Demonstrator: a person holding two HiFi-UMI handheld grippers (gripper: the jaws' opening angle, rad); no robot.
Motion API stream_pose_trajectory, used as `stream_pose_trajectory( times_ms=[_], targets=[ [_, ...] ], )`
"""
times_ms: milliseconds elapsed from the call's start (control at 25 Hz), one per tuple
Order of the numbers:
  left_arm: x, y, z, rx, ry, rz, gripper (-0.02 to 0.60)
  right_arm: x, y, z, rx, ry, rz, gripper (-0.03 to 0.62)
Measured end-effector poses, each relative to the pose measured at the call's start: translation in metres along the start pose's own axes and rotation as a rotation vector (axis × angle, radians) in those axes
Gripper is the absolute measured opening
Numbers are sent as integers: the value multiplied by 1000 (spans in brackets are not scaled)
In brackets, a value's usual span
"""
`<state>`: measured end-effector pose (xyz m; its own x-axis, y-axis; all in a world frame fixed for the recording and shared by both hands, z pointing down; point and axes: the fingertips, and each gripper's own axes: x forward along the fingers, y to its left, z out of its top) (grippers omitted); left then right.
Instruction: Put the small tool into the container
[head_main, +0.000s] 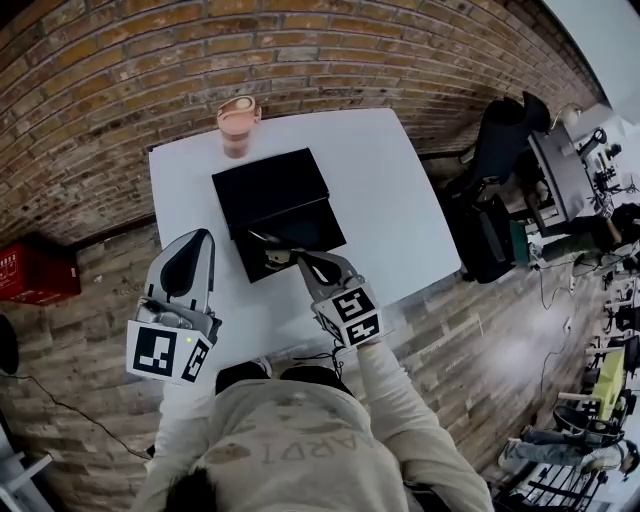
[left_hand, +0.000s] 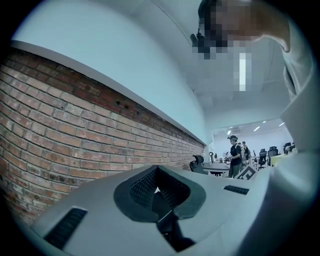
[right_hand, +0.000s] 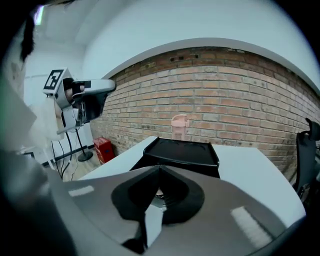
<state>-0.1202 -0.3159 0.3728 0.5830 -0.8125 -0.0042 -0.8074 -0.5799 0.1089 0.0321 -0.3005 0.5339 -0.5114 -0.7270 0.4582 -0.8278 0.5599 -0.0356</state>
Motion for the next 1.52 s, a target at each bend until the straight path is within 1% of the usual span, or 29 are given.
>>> stream_pose_trajectory(
  times_ms=[120, 280, 640, 1080, 1520],
  targets=[
    [-3, -9, 3, 12, -1, -1, 5, -18, -3, 11, 28, -47, -22, 9],
    [-8, -20, 6, 26, 0, -1, 5, -40, -7, 23, 37, -105, -62, 9],
    [-20, -44, 13, 67, 9, 4, 5, -89, -11, 34, 82, -201, -132, 9],
    [-36, -74, 23, 77, -16, -9, 5, -145, -7, 63, 84, -324, -178, 9],
    [-53, -104, 29, 88, -32, -13, 5, -196, -2, 83, 32, -405, -218, 11]
  ],
)
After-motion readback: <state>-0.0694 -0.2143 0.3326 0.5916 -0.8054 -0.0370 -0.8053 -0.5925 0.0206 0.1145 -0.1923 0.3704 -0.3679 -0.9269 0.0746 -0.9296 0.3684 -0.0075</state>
